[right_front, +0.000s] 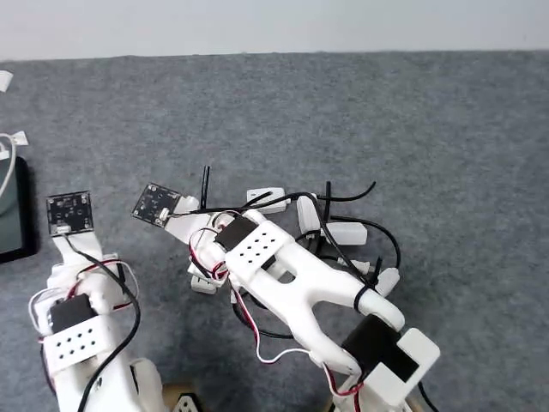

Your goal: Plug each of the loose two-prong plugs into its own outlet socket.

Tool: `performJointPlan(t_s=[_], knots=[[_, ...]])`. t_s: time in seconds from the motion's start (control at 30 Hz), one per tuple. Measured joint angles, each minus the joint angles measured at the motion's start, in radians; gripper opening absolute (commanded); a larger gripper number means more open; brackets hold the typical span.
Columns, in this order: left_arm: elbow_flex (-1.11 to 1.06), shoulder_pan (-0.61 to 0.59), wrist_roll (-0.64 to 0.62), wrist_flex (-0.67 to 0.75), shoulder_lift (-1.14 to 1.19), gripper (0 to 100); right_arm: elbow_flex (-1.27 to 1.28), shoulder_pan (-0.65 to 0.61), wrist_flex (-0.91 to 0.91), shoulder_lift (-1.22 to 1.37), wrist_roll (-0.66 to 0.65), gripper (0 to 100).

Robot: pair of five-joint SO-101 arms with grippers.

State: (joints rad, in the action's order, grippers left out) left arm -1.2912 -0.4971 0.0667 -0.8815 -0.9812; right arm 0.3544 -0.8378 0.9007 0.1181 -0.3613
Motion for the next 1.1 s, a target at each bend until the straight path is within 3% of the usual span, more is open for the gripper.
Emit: performJointPlan(t_s=[0.1,0.23,0.4,0.6,1.1], knots=[[0.0,0.005,0.0,0.0,0.0,1,0.0,0.0,0.0,0.0,0.003,2.2],[0.002,-0.02,-0.008,0.0,0.0,1,-0.006,0.0,0.002,0.002,0.11,12.5],[0.02,-0.043,-0.055,0.0,0.0,1,-0.029,-0.009,0.028,0.041,0.397,24.0],[0.021,-0.072,-0.057,0.043,0.0,1,-0.035,-0.101,0.032,0.061,0.709,26.6],[0.021,-0.089,-0.061,0.049,0.0,1,-0.252,-0.12,0.031,0.292,0.798,26.3]])
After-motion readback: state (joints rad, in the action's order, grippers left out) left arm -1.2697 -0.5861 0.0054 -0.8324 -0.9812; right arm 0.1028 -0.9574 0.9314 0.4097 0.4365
